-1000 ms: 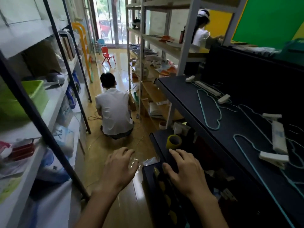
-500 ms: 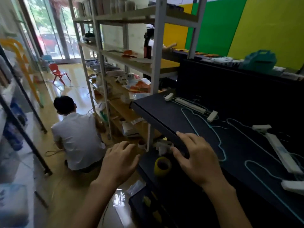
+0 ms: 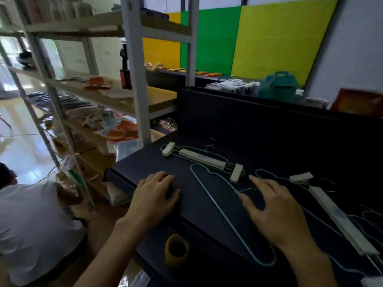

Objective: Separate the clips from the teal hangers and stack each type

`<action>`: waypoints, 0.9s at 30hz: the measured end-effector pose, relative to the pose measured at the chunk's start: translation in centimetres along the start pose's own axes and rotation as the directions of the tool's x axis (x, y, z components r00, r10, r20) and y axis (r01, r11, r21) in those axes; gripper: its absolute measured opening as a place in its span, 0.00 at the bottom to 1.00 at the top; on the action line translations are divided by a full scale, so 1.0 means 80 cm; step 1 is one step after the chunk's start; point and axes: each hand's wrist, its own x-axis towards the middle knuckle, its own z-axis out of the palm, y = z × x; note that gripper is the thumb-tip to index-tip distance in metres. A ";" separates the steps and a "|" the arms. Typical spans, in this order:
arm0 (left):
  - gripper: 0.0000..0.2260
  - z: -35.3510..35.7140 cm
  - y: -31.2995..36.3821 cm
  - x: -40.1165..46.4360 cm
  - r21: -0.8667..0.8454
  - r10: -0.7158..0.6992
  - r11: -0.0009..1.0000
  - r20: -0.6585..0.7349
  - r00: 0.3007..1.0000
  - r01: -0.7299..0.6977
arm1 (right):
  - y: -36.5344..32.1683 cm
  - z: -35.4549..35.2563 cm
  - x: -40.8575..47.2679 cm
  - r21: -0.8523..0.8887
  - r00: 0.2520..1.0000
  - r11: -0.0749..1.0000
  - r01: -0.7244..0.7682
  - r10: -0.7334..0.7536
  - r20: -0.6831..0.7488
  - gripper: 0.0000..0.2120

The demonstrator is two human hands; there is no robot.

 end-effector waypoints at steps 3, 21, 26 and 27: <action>0.20 0.012 0.006 0.032 -0.046 0.056 0.997 0.041 0.998 -0.054 | 0.009 0.000 0.005 -0.028 0.997 0.998 -0.063 0.064 0.039 0.29; 0.20 0.062 -0.030 0.197 -0.250 0.468 0.865 0.092 0.879 -0.434 | -0.076 0.057 0.007 -0.172 0.913 0.903 -0.393 0.406 0.045 0.44; 0.19 0.065 -0.033 0.212 -0.296 0.525 0.829 0.119 0.843 -0.475 | -0.092 0.060 0.010 -0.135 0.887 0.882 -0.451 0.460 0.038 0.39; 0.18 0.065 -0.034 0.214 -0.305 0.533 0.823 0.121 0.838 -0.479 | -0.094 0.060 0.011 -0.120 0.885 0.881 -0.457 0.464 0.035 0.39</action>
